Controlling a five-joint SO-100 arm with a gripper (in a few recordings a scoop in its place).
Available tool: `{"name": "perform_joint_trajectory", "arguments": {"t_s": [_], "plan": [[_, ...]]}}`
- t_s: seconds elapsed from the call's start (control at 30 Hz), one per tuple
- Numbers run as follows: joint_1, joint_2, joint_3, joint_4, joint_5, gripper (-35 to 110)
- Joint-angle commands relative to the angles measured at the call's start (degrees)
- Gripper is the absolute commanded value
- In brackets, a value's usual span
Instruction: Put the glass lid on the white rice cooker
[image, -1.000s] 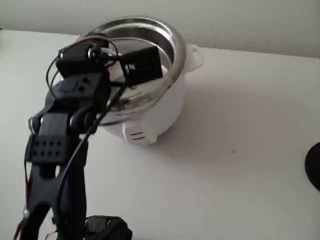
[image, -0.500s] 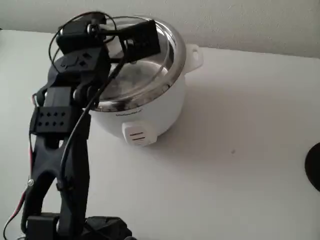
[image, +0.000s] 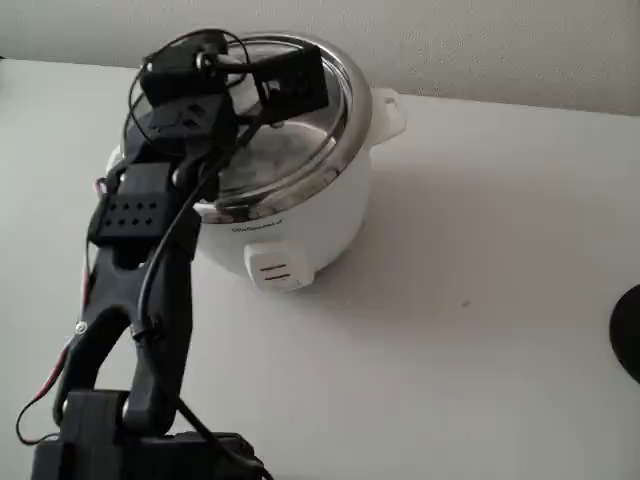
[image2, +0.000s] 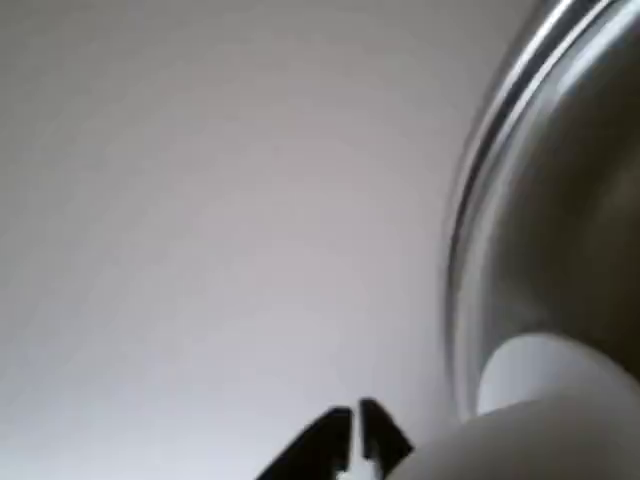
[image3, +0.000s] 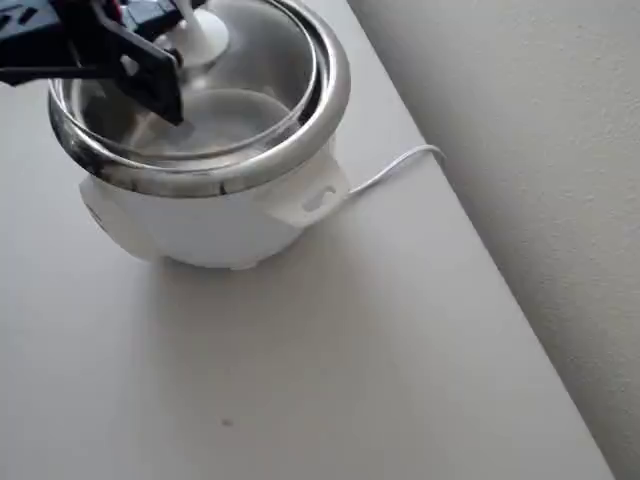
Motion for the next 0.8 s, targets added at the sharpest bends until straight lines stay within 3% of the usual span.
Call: {"name": "perform_joint_trajectory", "arguments": {"t_s": [0.0, 0.23, 0.5, 0.77], "plan": [[1.49, 0.62, -12.39, -5.8, 0.7, 0], [2.02, -1.49, -13.01, -6.94, 0.44, 1], [1.23, -1.32, -13.01, -2.02, -0.88, 23], [0.62, -1.85, -12.39, 3.25, -5.89, 26]]}}
